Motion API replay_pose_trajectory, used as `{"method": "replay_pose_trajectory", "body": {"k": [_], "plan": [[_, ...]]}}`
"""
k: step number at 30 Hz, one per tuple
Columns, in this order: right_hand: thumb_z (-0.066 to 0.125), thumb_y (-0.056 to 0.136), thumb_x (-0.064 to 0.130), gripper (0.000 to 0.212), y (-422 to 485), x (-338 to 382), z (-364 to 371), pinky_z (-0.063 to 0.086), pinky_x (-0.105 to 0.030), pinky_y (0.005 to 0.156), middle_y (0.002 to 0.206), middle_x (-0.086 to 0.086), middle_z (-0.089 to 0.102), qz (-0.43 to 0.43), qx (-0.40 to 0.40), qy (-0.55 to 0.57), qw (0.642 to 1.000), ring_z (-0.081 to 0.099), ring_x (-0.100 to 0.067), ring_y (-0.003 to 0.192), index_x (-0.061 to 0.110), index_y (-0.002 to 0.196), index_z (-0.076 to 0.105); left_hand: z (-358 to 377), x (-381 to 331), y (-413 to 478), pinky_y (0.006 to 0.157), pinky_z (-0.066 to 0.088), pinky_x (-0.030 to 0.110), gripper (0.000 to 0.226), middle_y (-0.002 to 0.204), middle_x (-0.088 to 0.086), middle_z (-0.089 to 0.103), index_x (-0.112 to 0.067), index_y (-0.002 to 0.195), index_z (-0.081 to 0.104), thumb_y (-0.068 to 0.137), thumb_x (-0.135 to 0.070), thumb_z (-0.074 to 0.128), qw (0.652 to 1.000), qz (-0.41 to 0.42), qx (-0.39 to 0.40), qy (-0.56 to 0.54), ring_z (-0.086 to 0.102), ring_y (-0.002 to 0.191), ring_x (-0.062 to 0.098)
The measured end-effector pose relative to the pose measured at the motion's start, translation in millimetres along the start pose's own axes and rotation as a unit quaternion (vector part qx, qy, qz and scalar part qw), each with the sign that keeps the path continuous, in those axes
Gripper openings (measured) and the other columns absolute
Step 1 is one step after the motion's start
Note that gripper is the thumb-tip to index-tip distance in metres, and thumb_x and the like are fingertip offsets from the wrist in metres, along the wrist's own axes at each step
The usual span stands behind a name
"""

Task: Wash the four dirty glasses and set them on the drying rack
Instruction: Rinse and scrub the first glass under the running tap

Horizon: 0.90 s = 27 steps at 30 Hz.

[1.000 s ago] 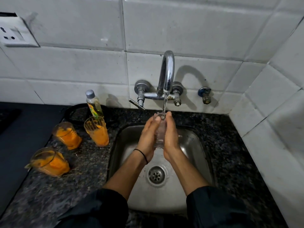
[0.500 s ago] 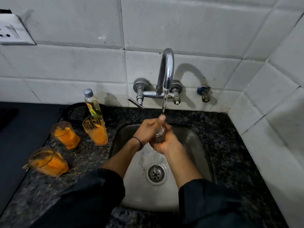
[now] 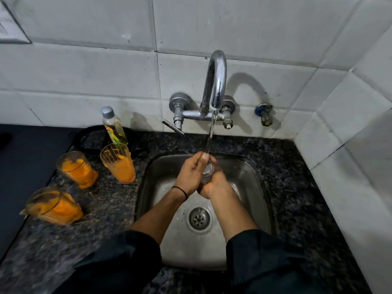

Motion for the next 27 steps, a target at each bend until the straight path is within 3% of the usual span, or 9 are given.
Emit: {"method": "replay_pose_trajectory", "body": {"k": [4, 7, 9, 11, 15, 17, 20, 24, 27], "plan": [[0.059, 0.094, 0.034, 0.023, 11, 5, -14, 0.051, -0.036, 0.065, 0.09, -0.013, 0.068, -0.031, -0.048, -0.01, 0.998, 0.065, -0.025, 0.084, 0.012, 0.102, 0.06, 0, 6, -9, 0.093, 0.049, 0.022, 0.022, 0.112, -0.001, 0.07, -0.012, 0.113, 0.067, 0.101, -0.021, 0.05, 1.0, -0.009, 0.028, -0.009, 0.065, 0.106, 0.006], [0.06, 0.09, 0.043, 0.035, 16, 13, -23, 0.052, -0.034, 0.063, 0.099, -0.009, 0.067, -0.103, -0.109, -0.052, 0.987, 0.066, -0.024, 0.084, 0.015, 0.11, 0.061, 2, 8, -24, 0.093, 0.048, 0.016, 0.041, 0.122, -0.005, 0.063, -0.013, 0.134, 0.05, 0.096, -0.015, 0.064, 0.996, -0.001, 0.073, -0.043, 0.061, 0.112, 0.001], [0.061, 0.093, 0.045, 0.043, 14, 14, -20, 0.054, -0.037, 0.061, 0.102, -0.016, 0.069, -0.136, -0.128, -0.034, 0.982, 0.068, -0.031, 0.086, 0.008, 0.115, 0.061, -1, 7, -28, 0.093, 0.053, 0.023, 0.036, 0.118, -0.003, 0.066, -0.014, 0.13, 0.054, 0.095, -0.014, 0.063, 0.996, -0.004, 0.016, -0.088, 0.064, 0.111, 0.007], [0.065, 0.093, 0.045, 0.044, 8, 17, -14, 0.058, -0.039, 0.063, 0.105, -0.015, 0.069, -0.216, -0.136, -0.106, 0.961, 0.07, -0.031, 0.089, 0.008, 0.115, 0.06, -5, 9, -22, 0.086, 0.057, 0.034, 0.017, 0.109, 0.005, 0.071, -0.013, 0.115, 0.062, 0.1, -0.018, 0.056, 0.984, -0.055, -0.088, -0.147, 0.068, 0.104, 0.02], [0.062, 0.095, 0.047, 0.034, -8, 16, -7, 0.062, -0.045, 0.08, 0.105, -0.012, 0.069, -0.336, -0.088, -0.31, 0.885, 0.071, -0.025, 0.091, 0.016, 0.108, 0.055, -10, 26, -8, 0.064, 0.052, 0.033, 0.022, 0.093, 0.013, 0.07, -0.012, 0.102, 0.067, 0.097, -0.017, 0.047, 0.914, -0.223, -0.228, -0.252, 0.065, 0.082, 0.027], [0.057, 0.097, 0.048, 0.027, -24, 21, 0, 0.061, -0.032, 0.073, 0.108, -0.012, 0.068, -0.376, -0.064, -0.456, 0.804, 0.069, -0.019, 0.087, 0.021, 0.101, 0.055, -10, 30, -7, 0.06, 0.052, 0.031, 0.029, 0.082, 0.012, 0.07, -0.009, 0.098, 0.066, 0.099, -0.026, 0.042, 0.871, -0.302, -0.242, -0.303, 0.064, 0.07, 0.024], [0.056, 0.1, 0.038, 0.017, -52, 21, 12, 0.044, -0.008, 0.064, 0.13, -0.007, 0.046, -0.453, -0.042, -0.621, 0.638, 0.057, -0.006, 0.088, 0.022, 0.104, 0.054, -3, 25, -2, 0.06, 0.047, 0.033, 0.044, 0.064, 0.013, 0.069, -0.005, 0.089, 0.062, 0.103, -0.03, 0.029, 0.817, -0.369, -0.181, -0.405, 0.061, 0.067, 0.025], [0.063, 0.093, 0.023, 0.034, -81, 14, 18, 0.052, -0.03, 0.088, 0.16, -0.004, 0.023, -0.535, -0.035, -0.737, 0.413, 0.057, -0.025, 0.109, 0.019, 0.126, 0.057, -6, 27, 10, 0.061, 0.048, 0.027, 0.035, 0.062, 0.01, 0.069, -0.007, 0.083, 0.063, 0.097, -0.023, 0.035, 0.828, -0.388, -0.116, -0.388, 0.065, 0.058, 0.024], [0.076, 0.076, 0.017, 0.048, -91, 24, 23, 0.046, -0.049, 0.104, 0.134, -0.01, 0.056, -0.59, -0.005, -0.787, 0.179, 0.05, -0.035, 0.117, 0.011, 0.123, 0.064, -7, 35, 14, 0.058, 0.049, 0.026, 0.04, 0.07, 0.01, 0.067, -0.008, 0.081, 0.066, 0.094, -0.028, 0.035, 0.81, -0.41, -0.077, -0.413, 0.063, 0.061, 0.025]]}}
Point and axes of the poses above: each hand's wrist, its own y-axis towards the middle knuckle, its own z-axis out of the palm, x = y × z, the point moved 5 cm from there along y, towards the middle knuckle
